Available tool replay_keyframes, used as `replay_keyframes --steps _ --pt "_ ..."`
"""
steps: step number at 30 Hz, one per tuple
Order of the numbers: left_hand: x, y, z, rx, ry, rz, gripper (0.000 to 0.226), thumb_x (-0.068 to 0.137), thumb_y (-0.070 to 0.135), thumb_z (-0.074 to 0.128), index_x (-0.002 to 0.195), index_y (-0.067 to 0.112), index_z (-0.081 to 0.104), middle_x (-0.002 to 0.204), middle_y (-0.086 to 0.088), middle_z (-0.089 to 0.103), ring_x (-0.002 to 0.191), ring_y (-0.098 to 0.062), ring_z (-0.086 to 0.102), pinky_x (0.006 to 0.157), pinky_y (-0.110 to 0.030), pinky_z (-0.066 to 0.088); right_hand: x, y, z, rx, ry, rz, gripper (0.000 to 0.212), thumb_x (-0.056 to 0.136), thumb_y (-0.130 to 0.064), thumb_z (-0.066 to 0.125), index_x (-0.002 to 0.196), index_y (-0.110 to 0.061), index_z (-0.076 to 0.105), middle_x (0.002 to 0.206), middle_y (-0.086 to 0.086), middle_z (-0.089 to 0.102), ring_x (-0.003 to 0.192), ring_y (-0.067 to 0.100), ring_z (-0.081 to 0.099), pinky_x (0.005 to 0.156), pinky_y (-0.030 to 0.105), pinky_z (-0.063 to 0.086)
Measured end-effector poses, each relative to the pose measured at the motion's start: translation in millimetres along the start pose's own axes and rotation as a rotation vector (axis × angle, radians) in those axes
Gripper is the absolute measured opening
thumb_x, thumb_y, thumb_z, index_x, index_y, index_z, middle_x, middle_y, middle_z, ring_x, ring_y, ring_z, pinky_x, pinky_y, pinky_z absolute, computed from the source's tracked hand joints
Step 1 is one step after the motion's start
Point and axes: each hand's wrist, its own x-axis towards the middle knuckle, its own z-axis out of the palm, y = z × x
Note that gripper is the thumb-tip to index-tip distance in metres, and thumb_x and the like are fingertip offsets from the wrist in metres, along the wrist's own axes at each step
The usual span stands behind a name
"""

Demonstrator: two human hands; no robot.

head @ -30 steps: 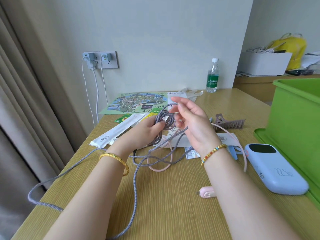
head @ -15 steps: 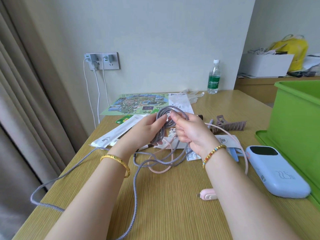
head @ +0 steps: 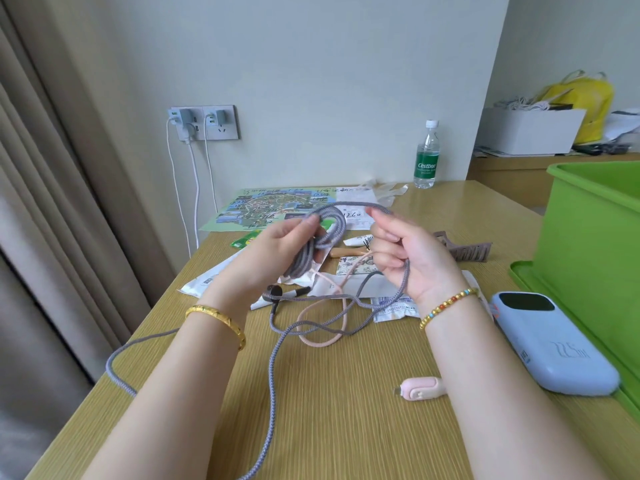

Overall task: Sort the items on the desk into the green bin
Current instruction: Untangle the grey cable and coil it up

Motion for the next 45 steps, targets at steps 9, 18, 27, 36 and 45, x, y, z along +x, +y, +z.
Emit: replay_keyframes --steps 9,18,27,36,45 --pt "12 -7 -8 -0.58 0.337 -0.141 0.037 0.099 0.041 0.032 0.083 0.015 0.052 0.053 0.008 0.058 0.044 -0.007 0.047 0.035 -0.011 0.031 4 13 3 -0.232 -0.08 0.069 0.022 0.096 -0.02 0.044 0.088 -0.008 0.06 0.042 -0.011 0.031 0.031 0.0 0.022 0.028 0.012 0.02" --pt "12 -4 1 -0.476 0.702 -0.159 0.035 0.099 0.044 0.031 0.077 0.023 0.05 0.061 0.004 0.059 0.039 -0.004 0.047 0.038 -0.011 0.035 4 29 13 -0.513 -0.25 0.143 0.032 0.096 -0.021 0.045 0.105 0.004 0.061 0.044 -0.01 0.032 0.034 0.002 0.025 0.035 0.015 0.025" --pt "8 9 5 -0.886 0.44 -0.134 0.04 0.097 0.045 0.036 0.099 0.013 0.06 0.084 0.0 0.071 0.072 -0.012 0.069 0.062 -0.026 0.054 0 38 20 -0.521 -0.375 0.204 0.029 0.096 -0.02 0.045 0.08 -0.016 0.069 0.048 -0.009 0.036 0.04 0.004 0.031 0.04 0.016 0.034" --pt "12 10 2 -0.869 0.44 -0.115 0.034 0.099 0.043 0.031 0.086 0.016 0.047 0.059 -0.001 0.054 0.044 -0.012 0.048 0.043 -0.018 0.044 -1 41 23 -0.63 -0.261 0.121 0.027 0.095 -0.017 0.049 0.078 -0.016 0.07 0.047 -0.01 0.035 0.041 0.004 0.034 0.05 0.019 0.047" --pt "14 11 -16 -0.828 0.711 0.043 0.019 0.1 0.026 0.037 0.089 0.017 0.049 0.079 -0.002 0.052 0.064 -0.012 0.055 0.054 -0.024 0.052 1 39 26 -0.363 -0.151 -0.013 0.02 0.097 -0.015 0.041 0.083 -0.007 0.052 0.081 0.01 0.064 0.087 0.021 0.068 0.085 0.032 0.055"
